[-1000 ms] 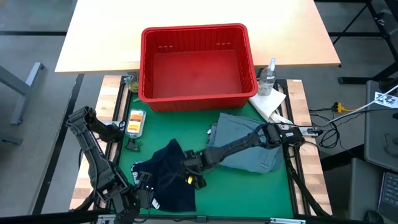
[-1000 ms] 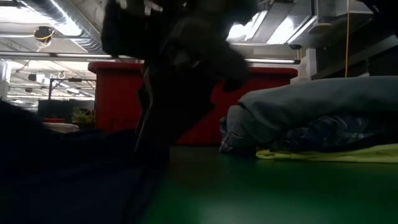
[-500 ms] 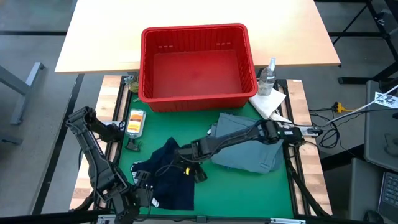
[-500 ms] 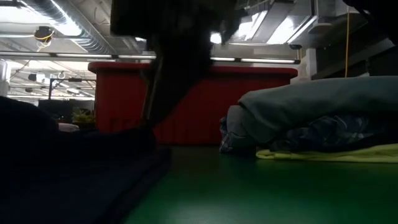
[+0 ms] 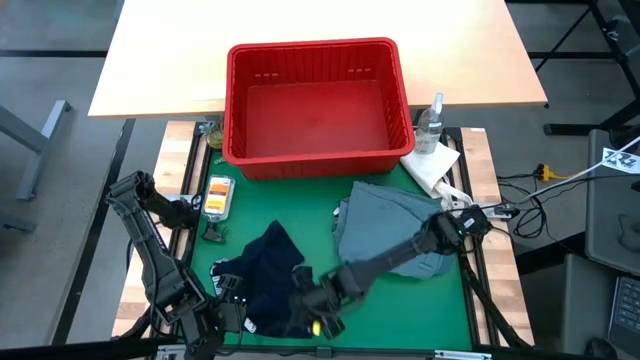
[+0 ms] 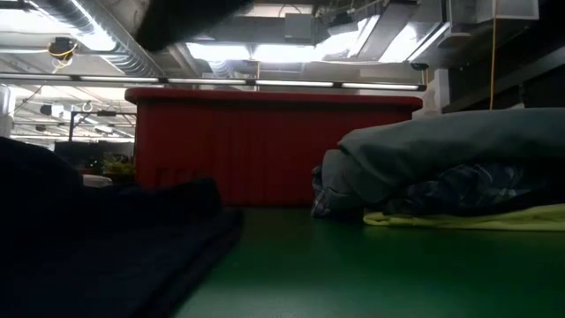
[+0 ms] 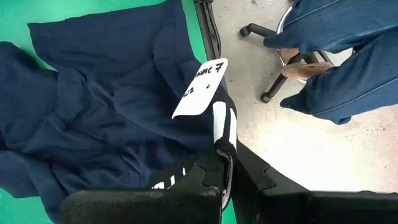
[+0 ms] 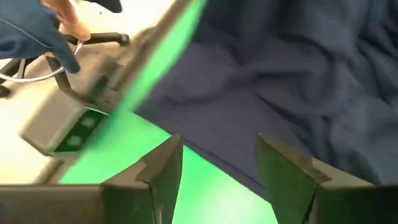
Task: Fold Laundry from Bin
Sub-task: Fold the dark blue underwear shorts
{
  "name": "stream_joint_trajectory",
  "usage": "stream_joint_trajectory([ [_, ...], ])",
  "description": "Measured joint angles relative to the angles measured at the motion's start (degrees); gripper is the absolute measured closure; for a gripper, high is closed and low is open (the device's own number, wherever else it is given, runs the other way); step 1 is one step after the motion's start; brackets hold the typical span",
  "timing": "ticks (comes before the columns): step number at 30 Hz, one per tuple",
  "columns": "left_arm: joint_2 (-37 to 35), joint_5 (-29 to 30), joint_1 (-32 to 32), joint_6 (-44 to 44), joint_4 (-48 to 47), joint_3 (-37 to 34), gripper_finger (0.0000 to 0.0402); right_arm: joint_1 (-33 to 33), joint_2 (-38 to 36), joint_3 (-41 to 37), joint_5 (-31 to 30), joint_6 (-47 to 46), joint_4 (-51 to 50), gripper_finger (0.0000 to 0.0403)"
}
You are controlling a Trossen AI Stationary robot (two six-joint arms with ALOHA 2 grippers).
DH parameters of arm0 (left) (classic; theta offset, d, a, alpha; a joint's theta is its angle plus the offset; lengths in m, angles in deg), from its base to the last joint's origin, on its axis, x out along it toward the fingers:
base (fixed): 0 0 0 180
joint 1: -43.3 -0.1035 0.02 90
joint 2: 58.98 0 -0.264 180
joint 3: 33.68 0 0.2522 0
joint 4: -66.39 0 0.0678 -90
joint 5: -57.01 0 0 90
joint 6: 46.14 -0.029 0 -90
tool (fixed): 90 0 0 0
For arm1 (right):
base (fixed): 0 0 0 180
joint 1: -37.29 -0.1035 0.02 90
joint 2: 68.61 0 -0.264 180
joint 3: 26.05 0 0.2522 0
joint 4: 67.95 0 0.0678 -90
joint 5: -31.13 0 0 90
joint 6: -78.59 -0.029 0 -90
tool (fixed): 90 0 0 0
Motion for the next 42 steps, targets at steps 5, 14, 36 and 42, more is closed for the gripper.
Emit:
stream_joint_trajectory([
  [5, 0.0, 0.77, 0.0, 0.0, 0.08, 0.0, 0.0395, -4.2, 0.02, -2.71, -3.84, -2.16, 6.74, 0.0201],
  [14, 0.0, 2.21, 0.02, 0.07, 0.26, 0.0, 0.0395, -6.33, 0.02, -9.06, -7.96, -6.78, 16.26, 0.0201],
  [36, 0.0, 3.54, 0.02, 0.17, 0.24, 0.0, 0.0395, -6.27, 0.02, -20.32, -5.98, -9.68, 30.75, 0.0201],
  [42, 0.0, 3.73, 0.0, 0.17, 0.24, 0.0, 0.0395, -6.22, 0.02, -22.14, -5.98, -10.56, 32.11, 0.0201],
])
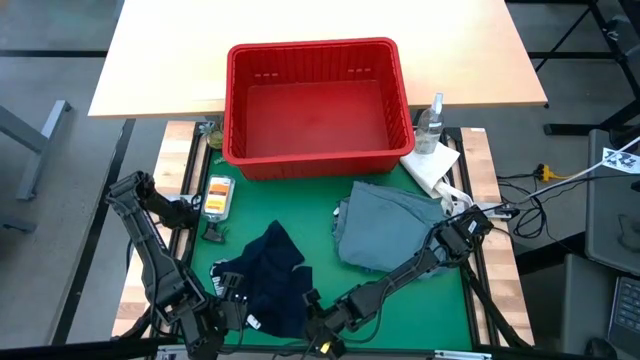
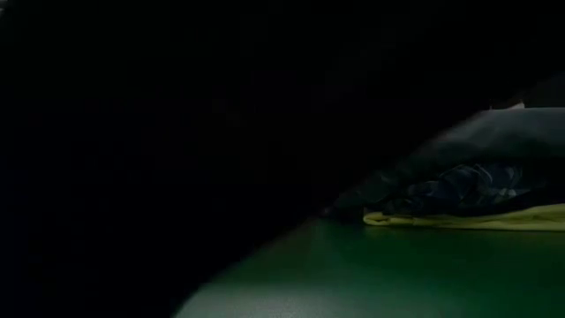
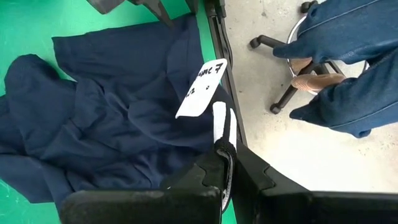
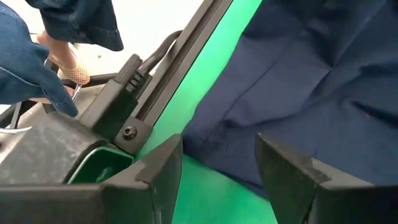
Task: Fold Laundry from Bin
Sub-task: Fold the dark blue underwear shorts
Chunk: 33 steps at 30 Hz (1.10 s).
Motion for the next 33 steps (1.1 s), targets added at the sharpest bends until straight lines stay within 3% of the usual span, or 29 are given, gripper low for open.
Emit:
stream_joint_trajectory([
  [15, 0.0, 1.07, 0.0, 0.0, 0.0, 0.02, 0.0395, 0.26, 1.25, -3.43, -2.58, -3.45, 5.77, 0.0206],
  [19, 0.0, 1.47, 0.0, 0.02, 0.1, 0.02, 0.0395, 0.71, 1.98, -3.3, -3.19, -6.27, 5.84, 0.0244],
  [28, 0.0, 2.02, 0.0, 1.67, 0.22, 0.02, 0.0395, 1.18, 0.84, -3.46, -3.69, -2.67, 4.12, 0.039],
  [33, -0.01, 2.16, 0.03, 4.46, 0.43, 0.02, 0.0395, 1.18, -2.91, -3.83, -3.66, -0.44, -1.0, 0.0376],
])
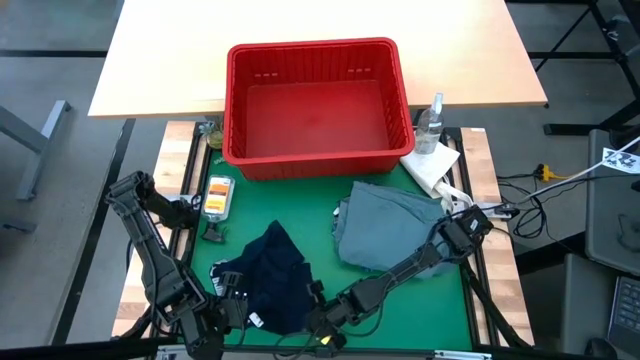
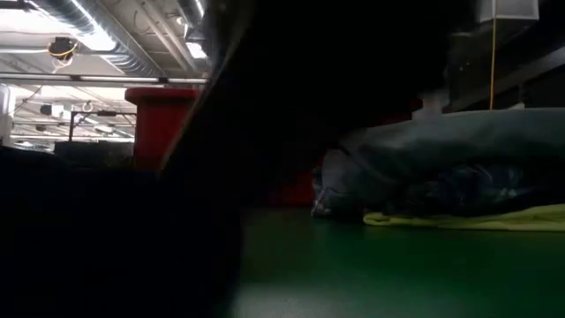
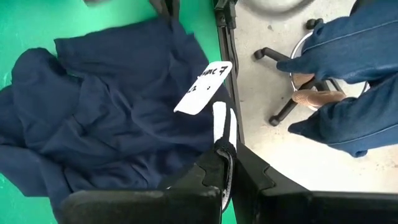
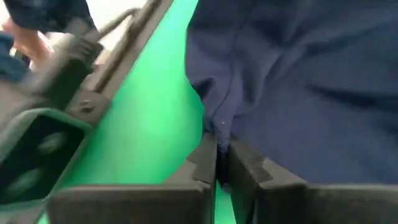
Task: Fold Laundry from Bin
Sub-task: Fold the dark blue underwear shorts
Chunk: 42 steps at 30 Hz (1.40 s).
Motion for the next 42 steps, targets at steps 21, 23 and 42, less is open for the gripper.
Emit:
stream_joint_trajectory([
  [21, 1.59, 4.07, 2.4, 4.52, 11.35, 0.46, 0.04, -0.05, -24.47, 0.27, -6.51, 6.75, -23.69, 0.0393],
  [23, 3.02, 4.23, 2.8, 4.57, 12.57, 0.46, 0.0397, -0.07, -25.07, 0.27, -3.97, 7.21, -25.12, 0.0393],
  [42, 14.37, 13.66, 6.33, 29.27, 16.7, 0.44, 0.0399, 2.8, -25.34, 0.3, -2.64, 14.19, -34.85, 0.0399],
])
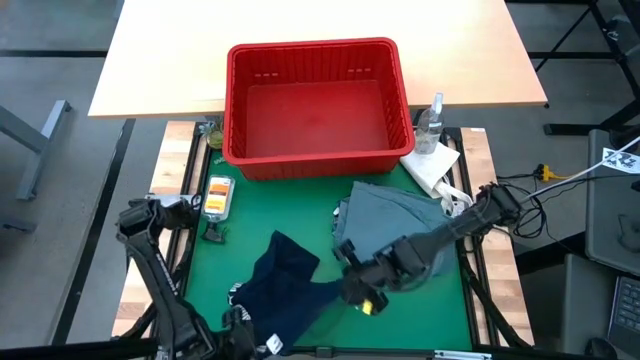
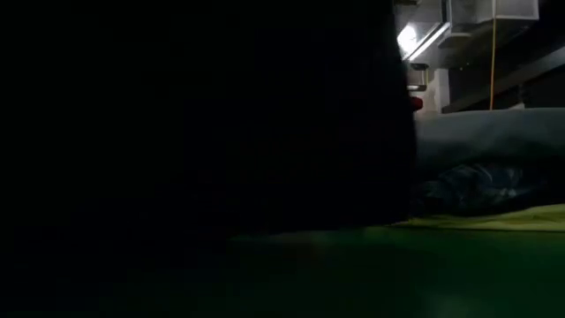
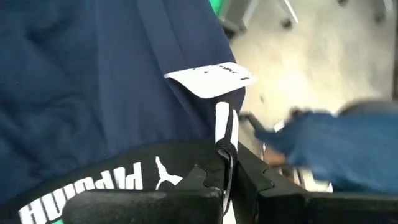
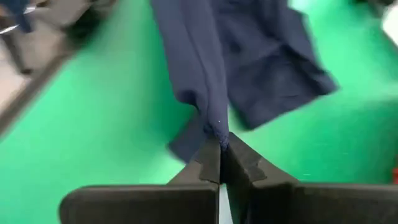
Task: Fold Laundry from Bin
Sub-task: Fold the dark blue underwear shorts
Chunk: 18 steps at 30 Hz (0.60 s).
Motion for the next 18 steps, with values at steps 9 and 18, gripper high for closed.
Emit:
stream_joint_trajectory([
  [9, 0.0, 6.13, 4.94, 25.78, -14.0, 0.0, 0.04, 8.31, 4.3, 0.03, -1.27, 7.83, 8.14, 0.0399],
  [18, 4.78, 1.13, 5.68, 36.59, -23.61, -0.13, 0.0397, 15.76, 10.91, 0.03, -1.24, 12.81, 19.2, 0.0395],
])
